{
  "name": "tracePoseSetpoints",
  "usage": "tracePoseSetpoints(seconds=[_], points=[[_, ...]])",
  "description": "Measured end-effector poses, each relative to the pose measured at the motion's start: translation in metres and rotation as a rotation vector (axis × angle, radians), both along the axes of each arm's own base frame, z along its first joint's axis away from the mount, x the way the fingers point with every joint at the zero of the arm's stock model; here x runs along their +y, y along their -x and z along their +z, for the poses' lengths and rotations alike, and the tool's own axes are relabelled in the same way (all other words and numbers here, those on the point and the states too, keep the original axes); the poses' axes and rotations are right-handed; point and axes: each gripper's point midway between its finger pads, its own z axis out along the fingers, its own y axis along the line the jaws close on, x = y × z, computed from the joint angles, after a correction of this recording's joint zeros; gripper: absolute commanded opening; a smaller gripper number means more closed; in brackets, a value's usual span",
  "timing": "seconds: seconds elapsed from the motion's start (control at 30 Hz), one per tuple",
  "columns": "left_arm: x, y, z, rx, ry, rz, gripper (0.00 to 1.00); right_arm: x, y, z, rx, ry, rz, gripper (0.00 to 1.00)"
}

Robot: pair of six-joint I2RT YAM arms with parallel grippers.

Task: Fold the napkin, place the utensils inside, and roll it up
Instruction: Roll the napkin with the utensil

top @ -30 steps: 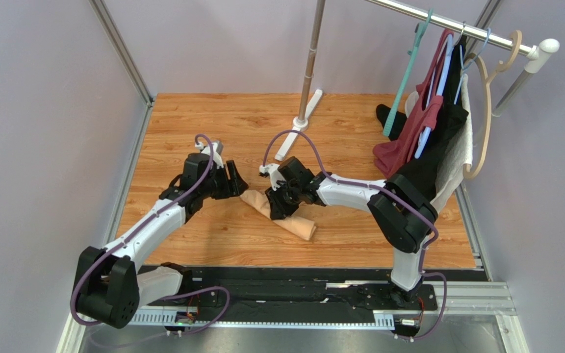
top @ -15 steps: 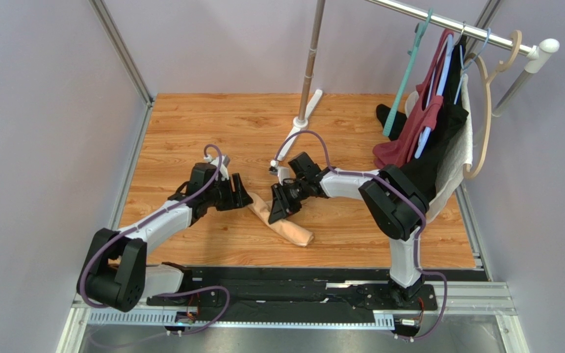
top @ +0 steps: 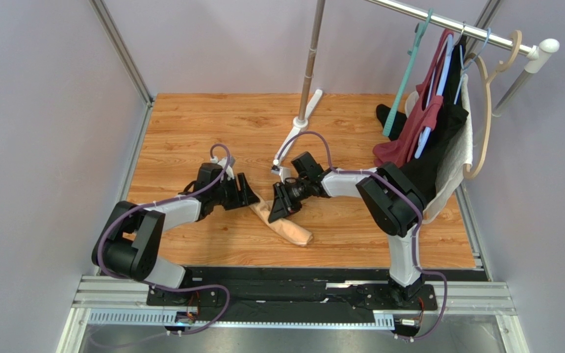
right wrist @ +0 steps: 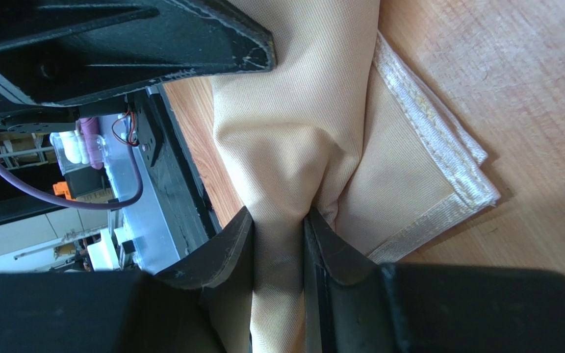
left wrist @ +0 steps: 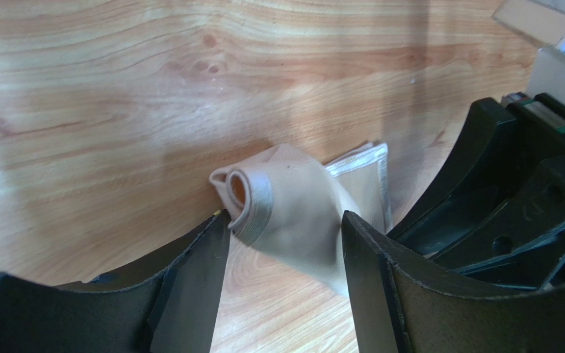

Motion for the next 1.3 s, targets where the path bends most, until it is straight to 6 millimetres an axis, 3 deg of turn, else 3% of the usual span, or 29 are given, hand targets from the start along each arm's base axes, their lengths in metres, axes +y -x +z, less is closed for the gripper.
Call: tracePoseSetpoints(seconds=[0.1, 0.13, 0.2, 0.23, 0.33, 0.53, 0.7, 0.8, 0.9, 1.03, 1.3], points=[[-0.005, -0.004, -0.001, -0.005, 0.028, -0.005, 0.54, 0.000, 0.000, 0.000, 0.001, -0.004, 0.000, 0.25], [-0.007, -0.005, -0.002, -0.004, 0.034, -0.004, 0.44, 0.000, 0.000, 0.000, 0.002, -0.003, 0.000, 0.29], [-0.007, -0.007, -0.004, 0.001, 0.041, 0.003, 0.35, 0.000, 0.000, 0.000, 0.002, -0.002, -0.001, 0.36], [-0.008, -0.007, -0.006, 0.008, 0.041, 0.004, 0.29, -0.001, -0.001, 0.000, 0.001, -0.001, -0.003, 0.44], [-0.009, -0.006, -0.006, 0.019, 0.047, 0.002, 0.27, -0.002, -0.002, -0.001, -0.005, 0.012, -0.008, 0.65], [-0.009, -0.007, -0.004, 0.039, 0.028, -0.004, 0.26, -0.014, -0.008, 0.010, -0.089, 0.100, -0.035, 0.76], [-0.008, -0.008, -0.004, 0.059, 0.010, -0.017, 0.26, -0.021, -0.016, 0.026, -0.274, 0.220, -0.058, 0.77], [-0.008, -0.008, -0.004, 0.067, 0.004, -0.022, 0.26, -0.008, -0.010, 0.042, -0.466, 0.272, -0.030, 0.77], [-0.009, -0.008, -0.005, 0.077, 0.003, -0.028, 0.26, 0.011, 0.007, 0.053, -0.647, 0.310, 0.026, 0.77], [-0.009, -0.008, -0.005, 0.081, 0.001, -0.030, 0.26, 0.022, 0.024, 0.048, -0.808, 0.382, 0.080, 0.75], [-0.009, -0.007, -0.004, 0.090, -0.005, -0.033, 0.26, 0.007, 0.001, 0.018, -0.912, 0.546, 0.081, 0.64]])
